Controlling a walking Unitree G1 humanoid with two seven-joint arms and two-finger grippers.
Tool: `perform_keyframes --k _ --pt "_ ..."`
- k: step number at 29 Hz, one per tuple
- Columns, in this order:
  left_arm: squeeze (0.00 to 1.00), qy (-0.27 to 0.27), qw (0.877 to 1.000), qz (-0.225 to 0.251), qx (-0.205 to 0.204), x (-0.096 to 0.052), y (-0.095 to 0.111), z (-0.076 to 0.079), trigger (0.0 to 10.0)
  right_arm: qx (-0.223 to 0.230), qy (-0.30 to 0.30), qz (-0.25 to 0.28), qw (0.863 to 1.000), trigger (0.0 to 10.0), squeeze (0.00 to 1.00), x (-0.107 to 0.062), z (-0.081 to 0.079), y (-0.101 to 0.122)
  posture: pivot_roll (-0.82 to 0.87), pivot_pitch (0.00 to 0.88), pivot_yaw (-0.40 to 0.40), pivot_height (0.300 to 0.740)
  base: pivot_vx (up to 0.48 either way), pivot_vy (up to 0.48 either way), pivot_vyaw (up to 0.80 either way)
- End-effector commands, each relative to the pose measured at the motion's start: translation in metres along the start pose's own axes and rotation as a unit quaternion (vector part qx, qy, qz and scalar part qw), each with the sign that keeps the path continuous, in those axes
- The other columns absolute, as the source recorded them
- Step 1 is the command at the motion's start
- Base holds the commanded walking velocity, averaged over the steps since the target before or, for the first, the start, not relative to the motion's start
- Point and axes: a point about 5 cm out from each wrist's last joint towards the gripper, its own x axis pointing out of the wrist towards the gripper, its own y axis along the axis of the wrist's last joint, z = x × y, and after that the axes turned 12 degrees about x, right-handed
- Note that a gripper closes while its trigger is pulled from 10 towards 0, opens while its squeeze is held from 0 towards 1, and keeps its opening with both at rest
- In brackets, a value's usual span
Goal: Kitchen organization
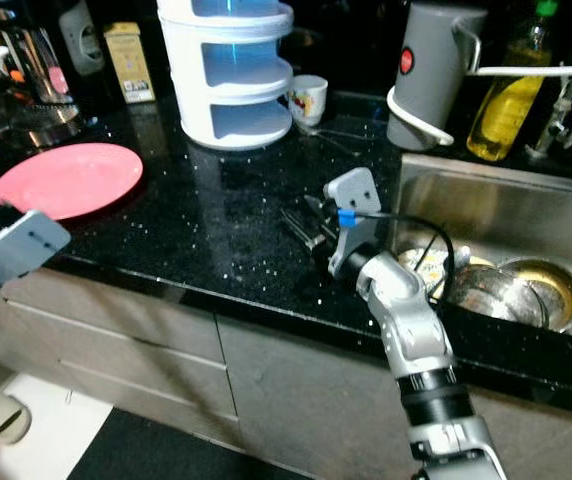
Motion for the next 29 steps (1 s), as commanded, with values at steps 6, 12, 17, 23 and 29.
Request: perform_keyframes --k 6,12,17,23,29 --pt "0.0 -0.038 0.999 0.015 0.028 0.015 -0.005 0.0 10.0 -0.013 0.037 0.016 0.999 10.0 0.0 -0.009 -0.005 0.013 0.0 0.0 -0.033 0.74 0.0 0.0 0.0" --pt "0.0 -0.094 0.994 0.029 -0.039 0.025 0.003 0.007 10.0 -0.034 0.049 0.013 0.998 10.0 0.0 -0.013 -0.008 0.02 -0.02 0.0 -0.029 0.74 0.0 0.0 0.0" --pt "0.0 -0.165 0.983 0.021 -0.075 0.026 0.004 0.018 10.0 -0.043 0.049 0.009 0.998 10.0 0.0 -0.015 -0.007 0.022 -0.02 0.0 -0.033 0.74 0.0 0.0 0.0" --pt "0.0 -0.245 0.961 -0.014 -0.128 0.022 -0.004 0.027 10.0 -0.051 0.048 0.004 0.998 10.0 0.0 -0.016 -0.005 0.024 -0.02 0.0 -0.039 0.74 0.0 0.0 0.0" --pt "0.0 -0.283 0.949 -0.05 -0.13 0.018 -0.018 0.027 10.0 -0.054 0.045 -0.001 0.998 10.0 0.0 -0.018 -0.004 0.025 -0.02 0.0 -0.041 0.74 0.0 0.0 0.0"
